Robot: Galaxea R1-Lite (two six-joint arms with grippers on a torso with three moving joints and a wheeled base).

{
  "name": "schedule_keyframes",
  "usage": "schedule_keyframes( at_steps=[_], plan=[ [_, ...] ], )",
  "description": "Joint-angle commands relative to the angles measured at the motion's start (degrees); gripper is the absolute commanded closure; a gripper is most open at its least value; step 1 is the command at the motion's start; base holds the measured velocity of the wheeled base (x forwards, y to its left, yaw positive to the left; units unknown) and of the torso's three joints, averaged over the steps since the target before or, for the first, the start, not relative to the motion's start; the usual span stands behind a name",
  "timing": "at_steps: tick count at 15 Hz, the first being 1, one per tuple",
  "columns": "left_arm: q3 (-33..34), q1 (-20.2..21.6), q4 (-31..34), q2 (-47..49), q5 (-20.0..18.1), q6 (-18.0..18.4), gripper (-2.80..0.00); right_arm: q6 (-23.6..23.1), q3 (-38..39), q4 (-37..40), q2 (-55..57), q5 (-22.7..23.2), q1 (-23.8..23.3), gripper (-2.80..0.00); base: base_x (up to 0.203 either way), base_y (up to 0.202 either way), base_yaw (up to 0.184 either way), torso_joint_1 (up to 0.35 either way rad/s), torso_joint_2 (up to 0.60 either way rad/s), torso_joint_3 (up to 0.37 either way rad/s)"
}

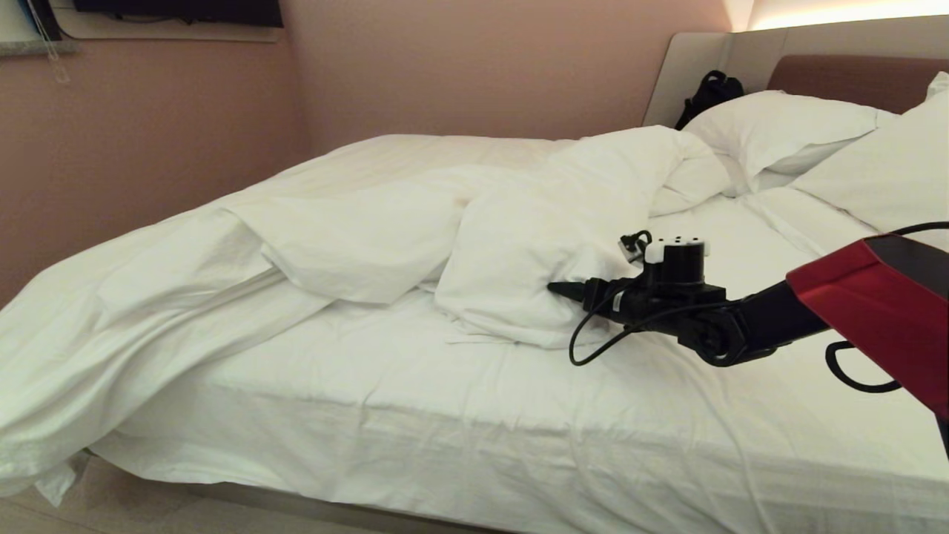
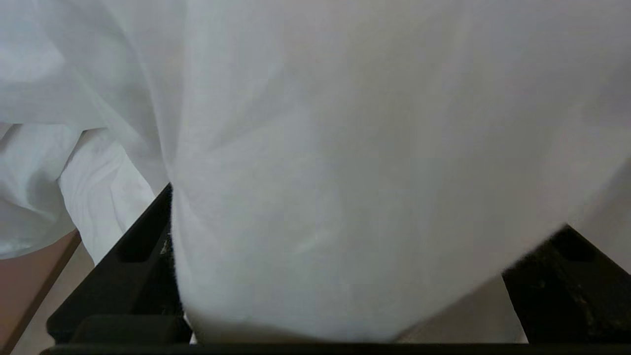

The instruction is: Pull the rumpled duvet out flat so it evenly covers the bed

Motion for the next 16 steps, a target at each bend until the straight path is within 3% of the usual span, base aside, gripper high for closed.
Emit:
schedule_keyframes(
  at_steps=[1, 4, 5, 16],
  plan=[
    [0.01, 0.02, 0.05, -0.02, -0.02, 0.01, 0.00, 0.27, 0.41, -0.17, -0.47, 0.30, 0.18, -2.80, 0.000, 0.000, 0.000, 0.000, 0.00, 0.000],
    [0.01, 0.02, 0.05, -0.02, -0.02, 0.01, 0.00, 0.51, 1.25, -0.17, -1.50, 0.42, 0.55, -2.80, 0.000, 0.000, 0.000, 0.000, 0.00, 0.000],
    [0.01, 0.02, 0.05, -0.02, -0.02, 0.01, 0.00, 0.51, 1.68, -0.17, -1.81, 0.42, 0.70, 0.00, 0.000, 0.000, 0.000, 0.000, 0.00, 0.000],
    [0.01, 0.02, 0.05, -0.02, -0.02, 0.01, 0.00, 0.59, 2.96, -0.19, -3.99, 0.09, 1.18, 0.00, 0.000, 0.000, 0.000, 0.000, 0.00, 0.000]
  ],
)
